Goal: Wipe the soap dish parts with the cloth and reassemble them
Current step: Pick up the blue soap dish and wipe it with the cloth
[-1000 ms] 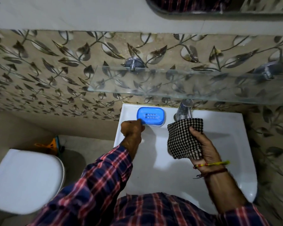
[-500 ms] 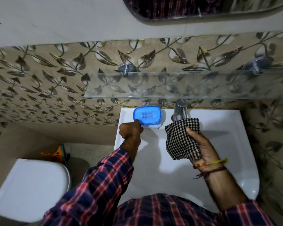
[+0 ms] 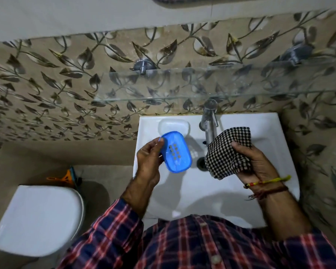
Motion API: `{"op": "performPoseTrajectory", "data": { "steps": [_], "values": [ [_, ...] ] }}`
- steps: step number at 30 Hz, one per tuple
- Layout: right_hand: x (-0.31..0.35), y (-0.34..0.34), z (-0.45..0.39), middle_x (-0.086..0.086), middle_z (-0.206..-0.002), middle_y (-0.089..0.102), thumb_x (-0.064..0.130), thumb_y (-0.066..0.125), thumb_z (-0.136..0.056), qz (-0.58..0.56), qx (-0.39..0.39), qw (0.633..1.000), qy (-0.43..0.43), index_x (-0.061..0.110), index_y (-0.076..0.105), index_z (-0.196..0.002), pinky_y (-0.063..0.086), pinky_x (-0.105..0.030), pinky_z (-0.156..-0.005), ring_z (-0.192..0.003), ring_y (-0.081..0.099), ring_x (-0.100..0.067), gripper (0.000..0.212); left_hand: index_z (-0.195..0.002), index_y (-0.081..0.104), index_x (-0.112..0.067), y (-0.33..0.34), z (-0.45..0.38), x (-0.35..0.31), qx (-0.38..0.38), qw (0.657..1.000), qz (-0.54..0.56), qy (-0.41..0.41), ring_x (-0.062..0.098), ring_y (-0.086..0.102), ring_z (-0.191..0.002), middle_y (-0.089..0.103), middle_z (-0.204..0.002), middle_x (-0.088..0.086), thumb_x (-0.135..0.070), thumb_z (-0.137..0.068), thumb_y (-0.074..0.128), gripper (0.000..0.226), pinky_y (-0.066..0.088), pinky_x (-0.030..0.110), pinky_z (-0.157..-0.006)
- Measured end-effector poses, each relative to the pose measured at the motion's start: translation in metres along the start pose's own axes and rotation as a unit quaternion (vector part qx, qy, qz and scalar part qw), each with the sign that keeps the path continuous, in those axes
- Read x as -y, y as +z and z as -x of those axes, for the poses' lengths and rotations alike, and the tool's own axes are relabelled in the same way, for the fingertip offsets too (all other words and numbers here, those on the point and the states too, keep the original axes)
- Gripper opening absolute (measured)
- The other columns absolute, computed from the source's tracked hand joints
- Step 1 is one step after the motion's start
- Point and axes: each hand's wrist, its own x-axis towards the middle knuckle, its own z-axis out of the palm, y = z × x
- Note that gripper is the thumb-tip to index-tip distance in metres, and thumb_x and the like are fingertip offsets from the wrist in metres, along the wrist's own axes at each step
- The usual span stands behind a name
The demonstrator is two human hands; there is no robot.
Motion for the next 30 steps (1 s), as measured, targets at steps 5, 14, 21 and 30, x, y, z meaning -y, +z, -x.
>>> {"op": "performPoseTrajectory", "data": {
  "steps": [5,14,21,30],
  "values": [
    [-0.003,-0.008,0.010,-0.012,-0.103,0.071,0.008,0.063,-0.078,0.038,-0.018,0.999,-0.021,0.005,0.067,-0.106,0.059,-0.041,-0.086,-0.098,0.067,-0.029,0.029,-0.097,0.072,-0.007,0.003,0.016,0.009,0.066,0.988,0.117,-0.070,0.015,0.073,-0.079,0.078,-0.086,0.005,-0.022,-0.084,0.069,0.021,0.059,0.026,-0.069],
    [0.001,0.002,0.024,-0.011,-0.098,0.076,0.023,0.062,-0.080,0.063,-0.033,0.997,-0.012,0.006,0.067,-0.107,0.058,-0.048,-0.084,-0.089,0.073,-0.027,0.033,-0.118,0.072,-0.006,0.012,0.019,0.008,0.251,0.922,0.223,-0.190,0.034,0.047,-0.133,0.069,-0.120,0.015,-0.049,-0.070,0.082,0.066,0.024,0.055,-0.120],
    [0.005,-0.007,0.023,-0.005,-0.091,0.076,0.019,0.053,-0.094,-0.020,-0.055,0.998,-0.035,0.011,0.066,-0.105,0.061,-0.040,-0.080,-0.084,0.073,-0.021,0.019,-0.129,0.062,0.004,0.028,0.026,0.009,0.317,0.875,0.260,-0.256,0.035,0.049,-0.137,0.058,-0.140,0.020,-0.062,-0.095,0.040,0.077,0.031,0.051,-0.116],
    [0.032,0.014,0.040,0.008,-0.062,0.071,0.023,0.078,-0.077,0.281,-0.100,0.929,-0.221,0.022,0.072,-0.080,0.055,-0.027,-0.055,-0.052,0.064,-0.009,0.007,-0.142,0.046,0.002,0.048,0.029,-0.015,0.312,0.874,0.259,-0.268,0.038,0.063,-0.114,0.054,-0.137,0.024,-0.061,-0.093,0.042,0.080,0.050,0.049,-0.100]
  ]
}}
